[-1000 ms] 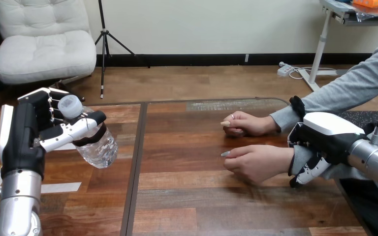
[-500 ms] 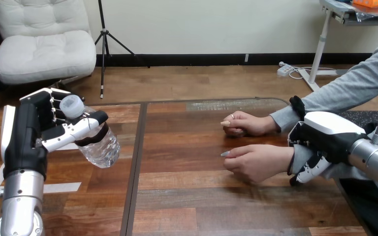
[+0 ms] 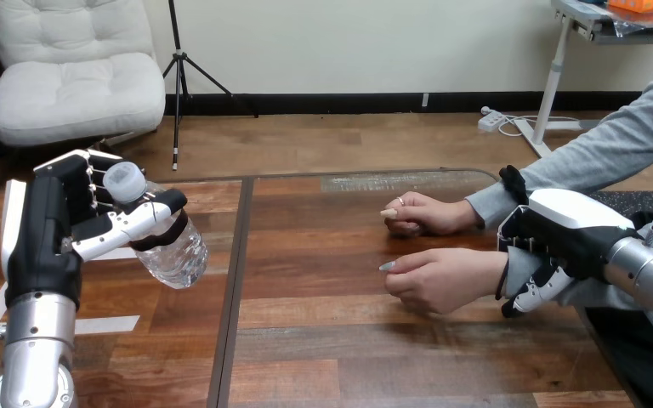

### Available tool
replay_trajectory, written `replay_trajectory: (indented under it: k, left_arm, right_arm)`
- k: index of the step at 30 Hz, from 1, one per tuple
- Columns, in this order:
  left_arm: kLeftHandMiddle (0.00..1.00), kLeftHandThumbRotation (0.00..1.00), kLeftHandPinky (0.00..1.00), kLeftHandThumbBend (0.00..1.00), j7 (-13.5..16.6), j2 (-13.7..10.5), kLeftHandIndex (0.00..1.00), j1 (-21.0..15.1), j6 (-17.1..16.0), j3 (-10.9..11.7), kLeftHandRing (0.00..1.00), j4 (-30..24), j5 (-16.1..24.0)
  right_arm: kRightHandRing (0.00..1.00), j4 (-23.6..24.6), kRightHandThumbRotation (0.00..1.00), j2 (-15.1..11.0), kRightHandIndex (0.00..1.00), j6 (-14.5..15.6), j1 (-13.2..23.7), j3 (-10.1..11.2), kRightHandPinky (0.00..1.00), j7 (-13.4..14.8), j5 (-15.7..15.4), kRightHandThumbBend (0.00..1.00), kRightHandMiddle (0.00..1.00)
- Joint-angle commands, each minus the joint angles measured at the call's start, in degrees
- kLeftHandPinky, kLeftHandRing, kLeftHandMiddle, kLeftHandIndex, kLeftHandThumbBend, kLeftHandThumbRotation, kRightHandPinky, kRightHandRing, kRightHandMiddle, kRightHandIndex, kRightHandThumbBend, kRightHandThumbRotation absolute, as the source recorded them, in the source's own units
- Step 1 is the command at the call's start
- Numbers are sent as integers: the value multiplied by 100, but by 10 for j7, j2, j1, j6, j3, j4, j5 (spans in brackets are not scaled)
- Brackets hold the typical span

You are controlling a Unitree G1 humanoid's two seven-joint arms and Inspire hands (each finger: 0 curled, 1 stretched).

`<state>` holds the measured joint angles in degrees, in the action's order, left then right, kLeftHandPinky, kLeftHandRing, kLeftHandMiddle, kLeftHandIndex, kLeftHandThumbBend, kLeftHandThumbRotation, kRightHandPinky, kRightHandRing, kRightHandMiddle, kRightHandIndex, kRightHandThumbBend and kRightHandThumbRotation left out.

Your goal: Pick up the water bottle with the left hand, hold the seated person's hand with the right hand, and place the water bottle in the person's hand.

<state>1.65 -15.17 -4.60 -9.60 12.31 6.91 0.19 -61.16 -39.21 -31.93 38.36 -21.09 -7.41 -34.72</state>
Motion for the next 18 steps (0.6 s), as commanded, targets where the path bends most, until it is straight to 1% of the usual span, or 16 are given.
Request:
replay_trajectory:
  k: [1,12,18]
  left_arm:
    - [40,0,32,74,5,-4,40,-30,-10,5,37,-36,1]
    - [40,0,32,73,5,-5,40,-29,-15,7,37,-32,3]
    - [40,0,32,74,4,-5,40,-29,-15,8,37,-30,2]
  right_arm:
    - [33,17,0,-18,37,-6,45,20,29,6,15,81,37]
    - [33,22,0,-17,37,1,43,22,29,0,14,80,37]
    - [33,19,0,-17,37,-2,43,22,29,-1,15,80,38]
